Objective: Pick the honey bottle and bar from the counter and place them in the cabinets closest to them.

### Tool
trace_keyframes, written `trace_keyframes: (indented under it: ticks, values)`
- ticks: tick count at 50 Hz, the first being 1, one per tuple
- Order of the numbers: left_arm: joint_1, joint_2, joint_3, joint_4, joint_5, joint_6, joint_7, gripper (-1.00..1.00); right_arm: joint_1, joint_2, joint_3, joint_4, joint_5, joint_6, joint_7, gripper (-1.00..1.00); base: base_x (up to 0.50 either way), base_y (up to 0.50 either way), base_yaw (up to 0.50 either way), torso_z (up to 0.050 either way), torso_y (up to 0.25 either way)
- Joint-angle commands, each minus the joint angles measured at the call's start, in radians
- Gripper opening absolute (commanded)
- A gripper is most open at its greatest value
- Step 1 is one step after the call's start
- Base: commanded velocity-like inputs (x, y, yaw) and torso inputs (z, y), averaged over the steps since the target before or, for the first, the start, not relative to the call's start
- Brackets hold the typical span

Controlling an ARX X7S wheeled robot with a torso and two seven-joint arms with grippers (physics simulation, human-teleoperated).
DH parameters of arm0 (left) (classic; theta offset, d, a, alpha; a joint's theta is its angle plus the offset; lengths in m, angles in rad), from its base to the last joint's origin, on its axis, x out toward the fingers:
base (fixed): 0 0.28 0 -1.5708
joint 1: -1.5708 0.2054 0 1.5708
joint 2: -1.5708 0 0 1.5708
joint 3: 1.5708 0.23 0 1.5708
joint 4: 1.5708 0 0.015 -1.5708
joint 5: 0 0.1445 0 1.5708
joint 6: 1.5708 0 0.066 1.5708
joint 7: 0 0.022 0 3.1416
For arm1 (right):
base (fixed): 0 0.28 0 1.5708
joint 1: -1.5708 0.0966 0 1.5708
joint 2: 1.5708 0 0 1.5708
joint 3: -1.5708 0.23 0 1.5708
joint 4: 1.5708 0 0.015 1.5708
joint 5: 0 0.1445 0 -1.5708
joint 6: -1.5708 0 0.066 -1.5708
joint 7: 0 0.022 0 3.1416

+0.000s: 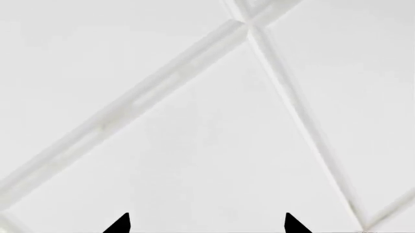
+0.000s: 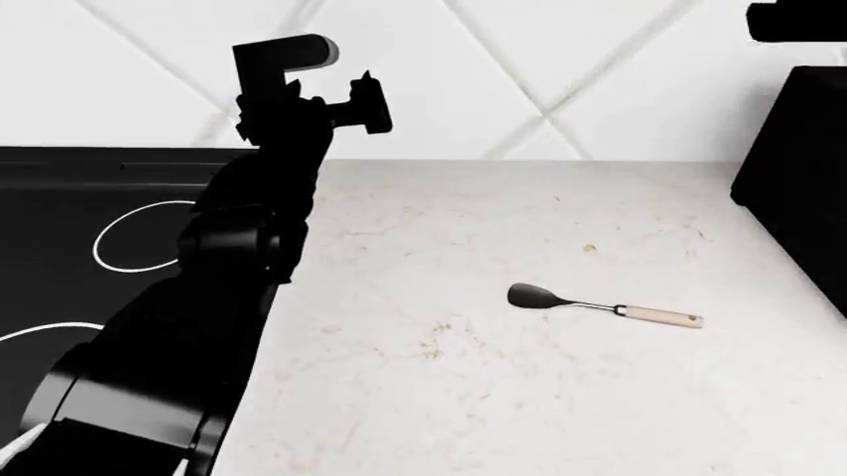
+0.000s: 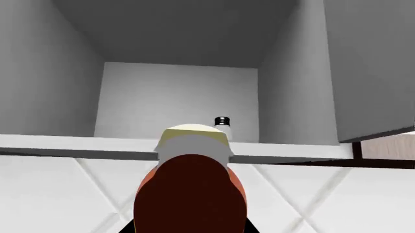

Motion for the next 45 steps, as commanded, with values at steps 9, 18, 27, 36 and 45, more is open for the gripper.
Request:
trace_keyframes:
  ticks: [9, 18, 27, 36, 45]
  values:
    - [0.000, 0.000, 0.018, 0.000, -0.006, -0.001, -0.005, 1.00, 0.016, -0.227, 0.269, 0.345, 0.105, 0.315, 0.000, -1.00, 0.00, 0.00, 0.00, 0.000, 0.000]
    - [0.000, 0.000, 0.029, 0.000, -0.016, -0.006, -0.003, 1.00, 0.013, -0.428, 0.400, 0.696, 0.120, 0.567, -0.011, -1.00, 0.00, 0.00, 0.00, 0.000, 0.000]
    - [0.000, 0.000, 0.049, 0.000, -0.024, -0.006, -0.008, 1.00, 0.015, -0.612, 0.602, 1.045, 0.003, 0.887, -0.014, -1.00, 0.00, 0.00, 0.00, 0.000, 0.000]
    - [-0.001, 0.000, 0.056, 0.000, -0.025, -0.009, -0.012, 1.00, 0.016, -0.838, 0.998, 1.346, -0.420, 1.256, -0.138, -1.00, 0.00, 0.00, 0.00, 0.000, 0.000]
    - [-0.001, 0.000, 0.059, 0.000, -0.026, -0.011, -0.012, 1.00, 0.016, -0.914, 1.091, 1.552, -0.800, 1.333, -0.450, -1.00, 0.00, 0.00, 0.00, 0.000, 0.000]
